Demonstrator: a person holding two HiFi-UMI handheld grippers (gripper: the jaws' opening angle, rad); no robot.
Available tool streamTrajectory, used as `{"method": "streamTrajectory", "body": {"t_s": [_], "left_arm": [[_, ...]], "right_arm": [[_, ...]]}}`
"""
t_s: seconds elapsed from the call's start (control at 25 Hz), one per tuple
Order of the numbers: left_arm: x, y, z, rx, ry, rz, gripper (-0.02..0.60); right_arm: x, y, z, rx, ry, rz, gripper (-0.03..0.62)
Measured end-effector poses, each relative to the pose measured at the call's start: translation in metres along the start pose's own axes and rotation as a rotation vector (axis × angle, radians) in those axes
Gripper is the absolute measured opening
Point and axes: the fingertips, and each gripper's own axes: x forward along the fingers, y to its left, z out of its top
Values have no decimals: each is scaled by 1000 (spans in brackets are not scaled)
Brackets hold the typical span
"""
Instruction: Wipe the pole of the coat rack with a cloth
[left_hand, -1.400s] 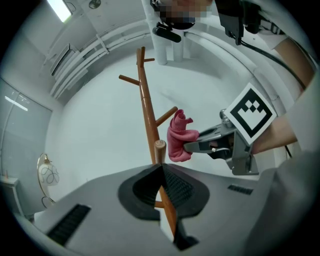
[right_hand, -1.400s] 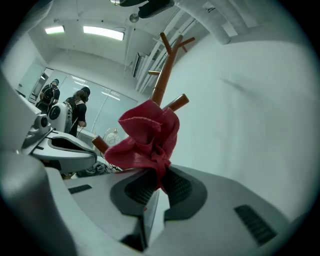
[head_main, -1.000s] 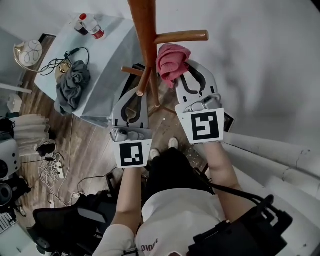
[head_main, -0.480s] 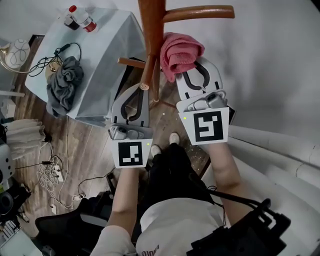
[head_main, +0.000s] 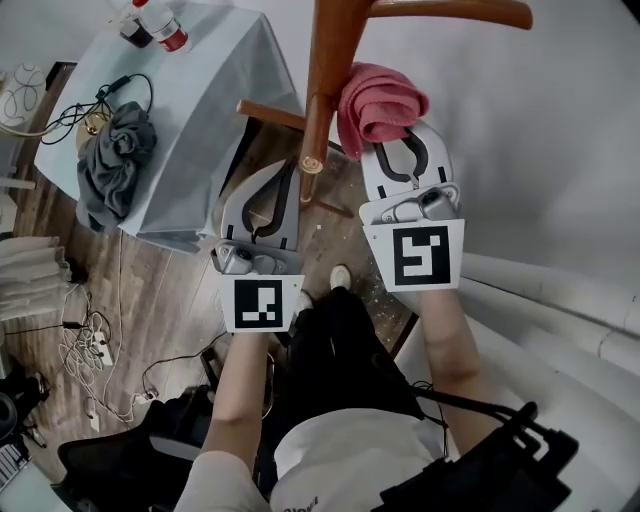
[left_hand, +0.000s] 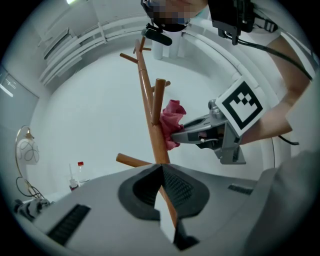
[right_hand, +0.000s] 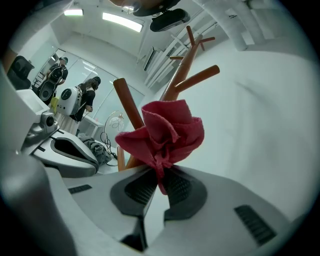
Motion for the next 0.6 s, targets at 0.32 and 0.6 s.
{"method": "streamTrajectory", "body": {"t_s": [0.32, 0.6], "left_arm": [[-3, -4, -22, -31, -1, 1, 14], [-2, -12, -46, -37, -6, 16, 14]], "right_arm": [[-3, 12, -27, -192, 108, 51, 48], [-2, 17, -40, -88, 35, -4, 48]]}}
